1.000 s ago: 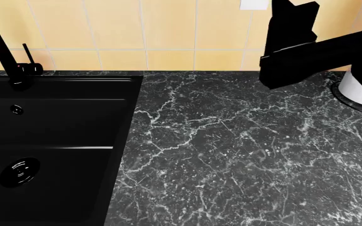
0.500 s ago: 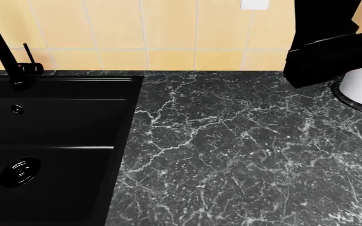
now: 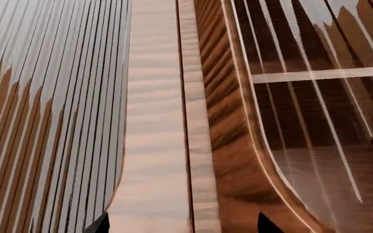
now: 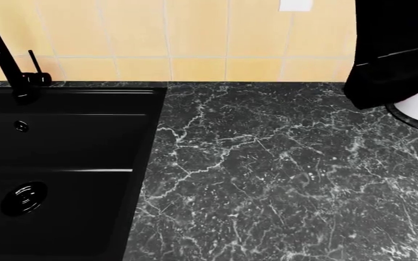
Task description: Pick and place the shaker into the drawer. Then close the cabinet.
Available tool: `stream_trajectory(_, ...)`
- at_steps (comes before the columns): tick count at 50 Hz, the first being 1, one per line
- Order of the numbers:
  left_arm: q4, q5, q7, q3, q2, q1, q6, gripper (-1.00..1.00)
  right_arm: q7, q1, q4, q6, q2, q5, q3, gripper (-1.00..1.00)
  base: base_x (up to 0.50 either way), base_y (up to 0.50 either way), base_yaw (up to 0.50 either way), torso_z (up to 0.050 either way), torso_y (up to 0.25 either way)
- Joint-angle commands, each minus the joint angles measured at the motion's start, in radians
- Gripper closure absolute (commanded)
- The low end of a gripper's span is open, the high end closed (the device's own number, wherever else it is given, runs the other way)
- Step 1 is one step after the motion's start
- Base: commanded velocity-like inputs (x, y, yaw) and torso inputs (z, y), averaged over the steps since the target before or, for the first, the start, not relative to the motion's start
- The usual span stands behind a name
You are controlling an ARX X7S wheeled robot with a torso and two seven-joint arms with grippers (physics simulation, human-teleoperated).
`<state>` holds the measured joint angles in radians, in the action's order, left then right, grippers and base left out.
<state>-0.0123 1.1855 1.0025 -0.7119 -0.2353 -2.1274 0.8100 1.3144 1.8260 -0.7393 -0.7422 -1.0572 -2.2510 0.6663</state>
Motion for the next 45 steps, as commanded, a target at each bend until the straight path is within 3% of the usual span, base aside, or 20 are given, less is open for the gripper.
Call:
stream_trajectory(1,0.075,0.256,-0.048,-0.003,0.146,0.017,-0.106,-1.00,-0.026,-0.018,-0.020,0.016,-0.055,-0.016,-0.030,-1.00,0.00,0.00,0.00,0.000,0.000)
stream_trajectory(19,0.046,0.263,-0.074,-0.085,0.187,0.052,-0.102,-1.00,-0.113,-0.083,-0.042,0.047,-0.163,-0.004,-0.090,-1.00,0.00,0.00,0.00,0.000,0.000)
stream_trajectory(26,0.020,0.353,-0.096,-0.061,0.227,0.071,-0.165,-1.00,-0.175,-0.152,-0.053,0.080,-0.217,0.037,-0.112,-1.00,0.00,0.00,0.00,0.000,0.000)
stream_trajectory(45,-0.011,0.453,-0.141,-0.193,0.224,0.100,-0.340,-1.00,-0.244,-0.252,-0.080,0.142,-0.279,0.091,-0.131,-1.00,0.00,0.00,0.00,0.000,0.000)
